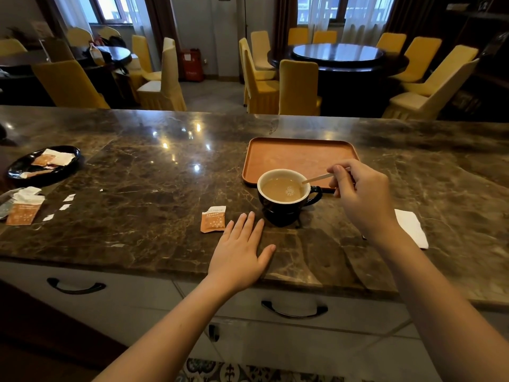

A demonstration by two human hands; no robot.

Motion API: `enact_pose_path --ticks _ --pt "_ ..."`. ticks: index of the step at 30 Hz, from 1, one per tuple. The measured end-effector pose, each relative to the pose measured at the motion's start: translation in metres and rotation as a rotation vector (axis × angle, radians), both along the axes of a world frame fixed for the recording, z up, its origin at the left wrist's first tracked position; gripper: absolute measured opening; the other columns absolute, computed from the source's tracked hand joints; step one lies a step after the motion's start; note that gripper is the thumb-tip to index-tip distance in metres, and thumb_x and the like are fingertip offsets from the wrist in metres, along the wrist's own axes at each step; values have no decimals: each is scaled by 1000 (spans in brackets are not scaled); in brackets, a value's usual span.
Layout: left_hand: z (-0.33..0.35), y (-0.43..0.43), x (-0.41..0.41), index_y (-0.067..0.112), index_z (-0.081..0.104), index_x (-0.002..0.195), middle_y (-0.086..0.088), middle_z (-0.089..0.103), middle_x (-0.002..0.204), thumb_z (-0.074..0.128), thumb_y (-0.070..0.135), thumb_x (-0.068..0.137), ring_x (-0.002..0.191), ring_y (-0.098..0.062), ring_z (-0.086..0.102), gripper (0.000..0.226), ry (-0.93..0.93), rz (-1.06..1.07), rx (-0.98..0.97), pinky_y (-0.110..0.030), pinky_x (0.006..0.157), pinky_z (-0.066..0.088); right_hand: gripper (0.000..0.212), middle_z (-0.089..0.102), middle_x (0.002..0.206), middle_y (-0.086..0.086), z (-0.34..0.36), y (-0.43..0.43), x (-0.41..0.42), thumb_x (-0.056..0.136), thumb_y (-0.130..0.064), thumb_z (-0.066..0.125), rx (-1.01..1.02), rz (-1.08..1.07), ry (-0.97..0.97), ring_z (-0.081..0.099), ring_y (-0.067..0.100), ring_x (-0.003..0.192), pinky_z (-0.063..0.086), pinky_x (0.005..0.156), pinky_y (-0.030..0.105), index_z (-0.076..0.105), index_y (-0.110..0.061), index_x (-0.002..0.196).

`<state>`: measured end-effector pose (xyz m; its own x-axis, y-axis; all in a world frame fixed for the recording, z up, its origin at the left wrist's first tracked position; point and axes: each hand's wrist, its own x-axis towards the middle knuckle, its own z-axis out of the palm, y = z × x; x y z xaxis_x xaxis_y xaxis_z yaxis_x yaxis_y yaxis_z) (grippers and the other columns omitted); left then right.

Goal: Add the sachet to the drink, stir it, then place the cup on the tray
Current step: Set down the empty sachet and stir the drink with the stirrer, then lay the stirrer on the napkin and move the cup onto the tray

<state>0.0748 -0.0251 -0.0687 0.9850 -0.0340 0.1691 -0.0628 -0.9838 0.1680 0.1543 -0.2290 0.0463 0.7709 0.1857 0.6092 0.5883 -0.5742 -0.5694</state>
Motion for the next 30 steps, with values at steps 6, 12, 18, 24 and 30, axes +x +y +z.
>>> enact_pose_path --ticks 6,12,18,24,30 --pt "1 0 1 25 5 143 0 -1 154 2 65 83 132 -6 -15 72 9 -3 -2 -29 106 -14 24 65 79 6 3 -14 -3 93 -16 45 89 13 119 61 15 66 51 58 21 62 -7 106" --pt "0 0 1 25 4 143 1 -2 153 1 65 83 131 -6 -15 72 4 1 9 -29 107 -13 20 66 77 2 -1 -66 -13 94 -19 44 415 -40 275 64 4 62 54 57 14 62 -13 99" --pt "1 0 1 24 5 143 0 -1 153 8 62 87 131 -6 -15 68 6 -2 20 -29 107 -12 25 66 88 9 -36 -111 -31 92 -17 46 143 -284 122 65 20 76 53 59 18 61 -7 108" --pt "1 0 1 24 3 142 4 -8 148 0 65 82 131 -7 -17 73 10 6 36 -29 108 -11 23 69 98 20 -66 -100 -54 84 -1 55 -134 -282 -13 65 28 89 47 80 26 62 2 106" --pt "1 0 2 24 1 141 6 -9 145 -4 67 79 132 -7 -15 75 18 10 40 -29 108 -10 31 68 104 19 -94 -98 -71 78 -1 63 -257 -306 43 63 31 98 44 86 33 62 2 110"
